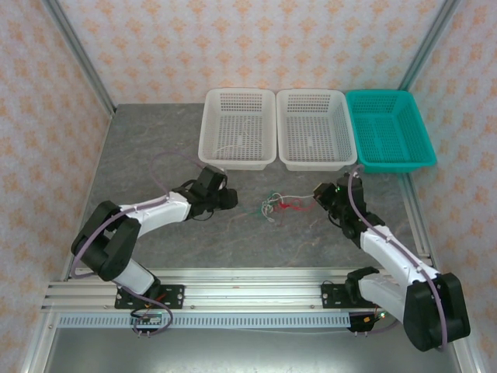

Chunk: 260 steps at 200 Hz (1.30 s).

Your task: Untangle the cables

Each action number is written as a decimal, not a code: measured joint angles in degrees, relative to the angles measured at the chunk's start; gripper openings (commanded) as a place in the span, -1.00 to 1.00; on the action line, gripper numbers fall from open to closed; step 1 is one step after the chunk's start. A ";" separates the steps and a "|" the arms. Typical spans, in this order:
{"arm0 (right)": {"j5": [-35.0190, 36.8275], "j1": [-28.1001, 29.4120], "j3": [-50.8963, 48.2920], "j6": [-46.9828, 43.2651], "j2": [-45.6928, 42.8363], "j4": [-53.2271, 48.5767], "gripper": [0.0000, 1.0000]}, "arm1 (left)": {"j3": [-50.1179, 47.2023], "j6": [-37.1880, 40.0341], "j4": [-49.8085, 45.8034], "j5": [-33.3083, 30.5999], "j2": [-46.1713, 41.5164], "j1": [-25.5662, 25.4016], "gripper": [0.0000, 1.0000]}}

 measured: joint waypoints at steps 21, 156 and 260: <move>-3.74 0.76 2.80 -3.43 0.70 -0.46 -1.00 | 0.00 2.99 -0.48 -1.07 -5.33 -0.39 0.56; -15.52 3.93 10.78 -11.61 4.98 -2.64 -1.00 | 24.22 29.81 -2.01 21.31 9.25 -10.97 0.14; -19.06 3.93 12.66 -9.75 8.15 -2.99 -0.63 | 25.62 22.45 7.04 24.76 15.96 -11.02 -1.00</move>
